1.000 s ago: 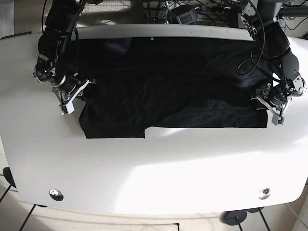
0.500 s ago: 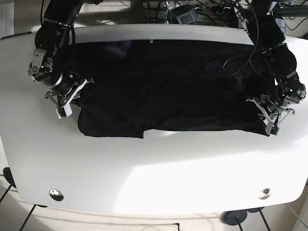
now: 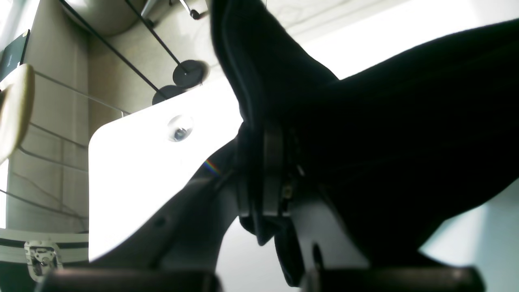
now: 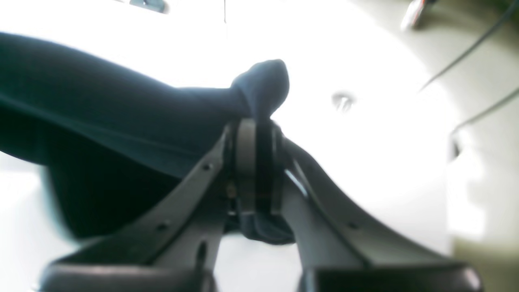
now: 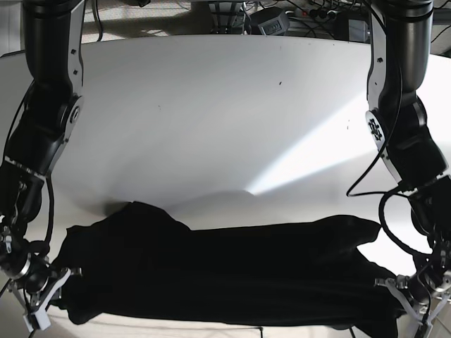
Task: Fold the T-shirt properly
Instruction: 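Lift the shirt with both grippers, flip it and lay it flat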
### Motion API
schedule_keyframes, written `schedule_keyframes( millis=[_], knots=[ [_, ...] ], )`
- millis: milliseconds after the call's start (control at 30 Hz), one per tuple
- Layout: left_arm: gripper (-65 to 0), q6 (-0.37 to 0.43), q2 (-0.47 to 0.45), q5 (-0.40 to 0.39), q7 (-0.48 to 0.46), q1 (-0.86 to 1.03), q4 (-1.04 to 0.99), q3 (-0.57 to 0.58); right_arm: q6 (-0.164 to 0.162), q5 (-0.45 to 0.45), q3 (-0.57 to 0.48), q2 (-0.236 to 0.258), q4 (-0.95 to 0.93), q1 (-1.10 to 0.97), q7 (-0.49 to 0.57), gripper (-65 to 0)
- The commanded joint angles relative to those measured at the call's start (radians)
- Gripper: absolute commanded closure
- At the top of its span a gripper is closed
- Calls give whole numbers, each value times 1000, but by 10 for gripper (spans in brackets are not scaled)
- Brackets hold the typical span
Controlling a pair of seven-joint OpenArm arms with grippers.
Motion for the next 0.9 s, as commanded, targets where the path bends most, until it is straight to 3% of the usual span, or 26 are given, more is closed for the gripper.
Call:
schedule_keyframes(
  millis=[33, 167, 300, 400, 500, 700, 833, 900],
  knots=[
    [0, 10, -23, -5, -82, -162, -72, 27, -7, 2, -12, 30, -32, 168, 28, -19],
    [0, 10, -37, -6, -126, -274, -123, 76, -8, 2, -63, 30, -33, 309, 22, -19],
    [0, 6, -63, -12, -100, -211, -35, 73, -8, 2, -60, 31, 62, 297, -63, -19],
    [0, 4, -74, -12, -99, -75, 74, 70, -8, 4, 18, 22, 189, 139, -99, -19],
    [0, 4, -75, -12, -99, 118, 190, -15, -10, 47, 89, -8, 329, -53, -156, -19],
    [0, 1, -69, -12, -99, 479, 347, -151, -16, 140, 244, -65, 559, -501, -164, -19],
    [0, -27, -26, -12, -99, 674, 437, -223, -16, 165, 278, -119, 663, -730, -164, -19],
    [0, -27, 1, -11, -99, 798, 502, -279, -16, 182, 317, -180, 697, -849, -164, -19]
  ],
)
